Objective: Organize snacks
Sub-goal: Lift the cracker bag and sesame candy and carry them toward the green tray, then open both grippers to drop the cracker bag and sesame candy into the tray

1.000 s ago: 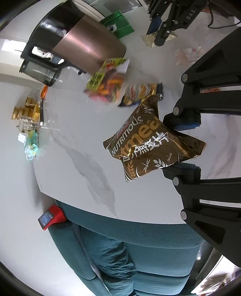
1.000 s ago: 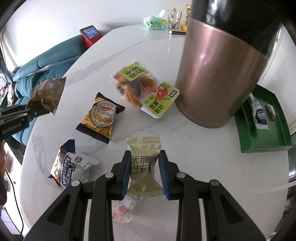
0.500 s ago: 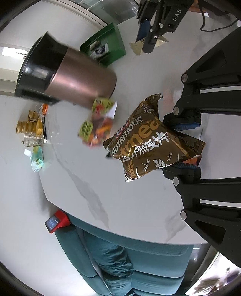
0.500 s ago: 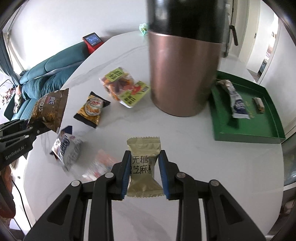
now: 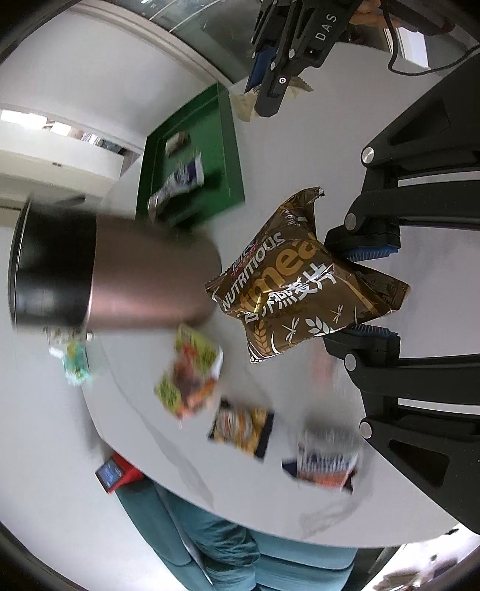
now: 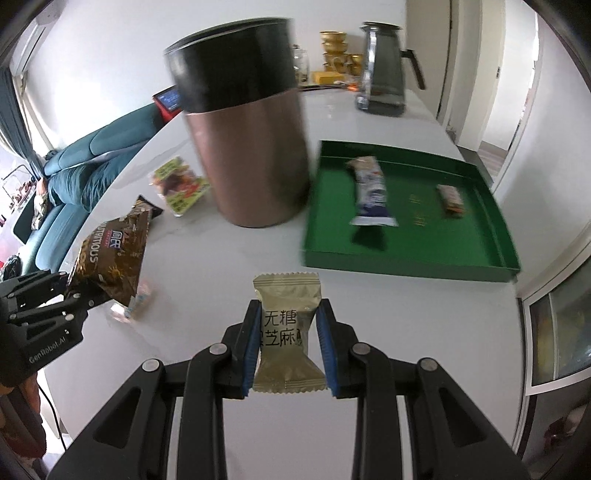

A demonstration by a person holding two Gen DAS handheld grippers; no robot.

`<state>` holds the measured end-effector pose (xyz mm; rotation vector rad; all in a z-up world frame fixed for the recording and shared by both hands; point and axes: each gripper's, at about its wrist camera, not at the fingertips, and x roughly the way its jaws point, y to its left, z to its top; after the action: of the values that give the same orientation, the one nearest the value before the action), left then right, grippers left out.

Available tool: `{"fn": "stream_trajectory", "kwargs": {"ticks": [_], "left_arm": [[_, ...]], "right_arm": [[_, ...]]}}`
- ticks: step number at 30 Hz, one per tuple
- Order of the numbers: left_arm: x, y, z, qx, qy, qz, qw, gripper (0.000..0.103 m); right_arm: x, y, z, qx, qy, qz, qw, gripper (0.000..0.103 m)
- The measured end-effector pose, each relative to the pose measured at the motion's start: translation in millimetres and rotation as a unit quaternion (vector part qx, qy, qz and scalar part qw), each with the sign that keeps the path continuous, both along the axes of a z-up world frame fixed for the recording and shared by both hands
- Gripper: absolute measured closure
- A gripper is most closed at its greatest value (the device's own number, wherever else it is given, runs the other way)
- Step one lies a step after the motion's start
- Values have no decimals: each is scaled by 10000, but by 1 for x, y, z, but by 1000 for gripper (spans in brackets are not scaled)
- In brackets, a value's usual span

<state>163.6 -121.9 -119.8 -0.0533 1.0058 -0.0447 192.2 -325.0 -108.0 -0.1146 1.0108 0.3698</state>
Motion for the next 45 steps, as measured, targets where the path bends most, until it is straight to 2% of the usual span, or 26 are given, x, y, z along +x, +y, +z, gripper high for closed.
{"fn": "stream_trajectory", "kwargs": {"ticks": [8,13,21,24,31,39,45], "left_arm": [[25,-86,3,-128,-5,-295,9995,79],[51,-130,4,-156,-3,-540,9984,79],[102,-173,6,-187,-13,-722,9972,79],[123,-176,5,-318,51,-577,9978,79],[165,-175,-4,-306,132,-273,9991,79],[218,-181,-36,-229,397,-173,9988,79],[240,-182,-54,-144,522,-91,9985,79]], "right_arm": [[10,-82,8,-21,-44,-337,9994,103],[23,-118,9,-66,-36,-535,9985,103],[67,-162,12,-139,-65,-787,9968,103],[89,-170,15,-141,-88,-809,9966,103],[142,-166,10,-136,-84,-752,9970,103],[207,-148,-23,-132,208,-645,9976,103],[236,-138,-43,-186,403,-549,9975,103]]}}
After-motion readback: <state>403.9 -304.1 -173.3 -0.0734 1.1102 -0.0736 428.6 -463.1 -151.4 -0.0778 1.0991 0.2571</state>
